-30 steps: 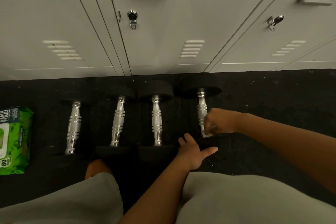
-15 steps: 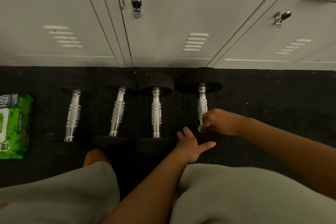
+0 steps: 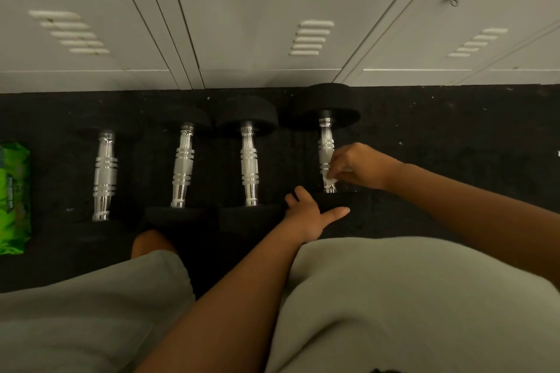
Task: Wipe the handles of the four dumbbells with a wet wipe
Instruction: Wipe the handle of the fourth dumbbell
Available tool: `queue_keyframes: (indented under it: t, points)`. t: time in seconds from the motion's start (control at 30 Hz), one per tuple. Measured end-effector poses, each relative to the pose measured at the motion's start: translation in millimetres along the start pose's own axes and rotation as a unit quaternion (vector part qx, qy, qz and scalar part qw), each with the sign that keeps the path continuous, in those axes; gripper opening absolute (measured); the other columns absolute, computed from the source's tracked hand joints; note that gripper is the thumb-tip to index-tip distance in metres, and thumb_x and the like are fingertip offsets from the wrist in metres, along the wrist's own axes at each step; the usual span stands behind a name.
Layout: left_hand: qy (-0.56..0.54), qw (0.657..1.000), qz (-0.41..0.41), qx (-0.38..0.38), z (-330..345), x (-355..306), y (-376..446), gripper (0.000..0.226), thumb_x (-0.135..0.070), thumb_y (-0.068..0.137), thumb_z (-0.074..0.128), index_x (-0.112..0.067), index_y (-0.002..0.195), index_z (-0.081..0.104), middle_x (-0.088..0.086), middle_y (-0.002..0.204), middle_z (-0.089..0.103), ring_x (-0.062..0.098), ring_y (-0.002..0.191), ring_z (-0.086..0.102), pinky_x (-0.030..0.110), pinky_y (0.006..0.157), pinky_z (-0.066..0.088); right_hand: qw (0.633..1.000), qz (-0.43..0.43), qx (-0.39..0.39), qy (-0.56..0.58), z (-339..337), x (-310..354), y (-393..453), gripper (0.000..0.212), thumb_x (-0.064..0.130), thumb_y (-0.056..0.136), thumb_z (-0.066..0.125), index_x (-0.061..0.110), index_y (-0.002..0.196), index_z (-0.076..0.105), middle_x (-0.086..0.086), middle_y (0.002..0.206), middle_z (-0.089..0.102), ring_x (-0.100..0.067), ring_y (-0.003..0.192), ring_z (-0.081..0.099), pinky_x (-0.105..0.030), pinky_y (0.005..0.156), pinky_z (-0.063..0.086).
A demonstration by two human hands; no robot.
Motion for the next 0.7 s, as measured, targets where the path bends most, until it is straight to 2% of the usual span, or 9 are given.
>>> queue_keyframes:
  t: [0.13,0.23,0.3,0.4,0.43,0.53,0.6,0.7]
  points:
    - [0.008,1.000,-0.016,-0.008,0.5,-0.6,0.7,0.105,-0.056,0.081,0.064,-0.015,0.150,-0.003,0.012,0.154,0.005,0.033,0.139,0.025,0.045,0.107,0.033,0.999,-0.014,0.035,-0.026,6.7,10.1,1.3,0.022,0.019,0.091,0.057,0.015,0.107,0.071,-0.006,0.114,0.062,-0.018,0.104,0.061,-0.030,0.088,0.051]
    - [0.007,1.000,-0.009,-0.009,0.4,-1.9,-1.2,0.103,-0.055,0.082,0.063,-0.014,0.150,-0.003,0.012,0.154,0.005,0.033,0.139,0.024,0.045,0.107,0.032,0.999,0.037,-0.031,0.000,-5.8,0.2,6.4,0.025,0.024,0.089,0.058,0.012,0.106,0.072,-0.007,0.113,0.059,-0.018,0.101,0.059,-0.022,0.084,0.045]
    - [0.011,1.000,-0.013,-0.011,0.3,-2.0,-1.7,0.103,-0.056,0.082,0.063,-0.014,0.150,-0.003,0.012,0.154,0.006,0.033,0.139,0.025,0.045,0.107,0.033,0.999,0.030,-0.039,-0.016,-1.6,1.3,4.6,0.024,0.022,0.090,0.058,0.011,0.106,0.071,-0.008,0.114,0.058,-0.019,0.102,0.060,-0.019,0.083,0.043]
    - [0.017,0.999,-0.024,-0.012,-0.2,-2.3,-1.2,0.106,-0.057,0.081,0.063,-0.014,0.150,-0.004,0.012,0.154,0.006,0.033,0.139,0.025,0.045,0.106,0.033,0.998,-0.005,0.028,-0.050,15.1,10.1,0.6,0.025,0.020,0.092,0.054,0.013,0.112,0.068,-0.007,0.122,0.058,-0.019,0.110,0.058,-0.027,0.092,0.049]
    - [0.016,0.999,-0.026,-0.012,-0.2,-2.5,-1.2,0.106,-0.057,0.081,0.063,-0.014,0.150,-0.004,0.012,0.154,0.006,0.033,0.139,0.025,0.045,0.107,0.033,0.998,-0.003,0.029,-0.052,14.0,8.5,1.6,0.025,0.020,0.093,0.054,0.013,0.113,0.067,-0.006,0.122,0.058,-0.019,0.110,0.058,-0.029,0.092,0.049]
    - [0.012,1.000,-0.021,-0.011,0.8,-2.4,-1.4,0.106,-0.056,0.081,0.064,-0.014,0.151,-0.004,0.012,0.154,0.006,0.033,0.139,0.025,0.046,0.107,0.033,0.997,0.029,-0.037,-0.058,-1.1,-4.3,10.5,0.024,0.016,0.090,0.058,0.009,0.111,0.067,-0.010,0.117,0.061,-0.022,0.106,0.060,-0.028,0.088,0.050]
    - [0.008,1.000,-0.019,-0.011,0.7,-1.9,-1.2,0.106,-0.056,0.080,0.064,-0.014,0.151,-0.004,0.012,0.155,0.005,0.033,0.139,0.026,0.046,0.108,0.033,0.997,0.028,-0.055,-0.054,-4.8,-5.1,11.8,0.022,0.015,0.089,0.059,0.008,0.108,0.068,-0.011,0.115,0.061,-0.022,0.103,0.061,-0.029,0.086,0.051]
    - [0.005,1.000,-0.022,-0.009,-0.3,-1.0,0.0,0.105,-0.056,0.080,0.064,-0.014,0.150,-0.002,0.012,0.154,0.007,0.033,0.138,0.028,0.045,0.107,0.034,0.997,-0.033,0.015,-0.070,6.5,12.2,7.2,0.022,0.020,0.091,0.055,0.010,0.104,0.070,-0.009,0.111,0.062,-0.021,0.100,0.062,-0.033,0.084,0.053]
Point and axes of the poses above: each hand's wrist, its own y-axis towards the middle knuckle, its own z-axis out of the palm, x = y × z, the point moved 5 cm from there along y, towards the middle knuckle
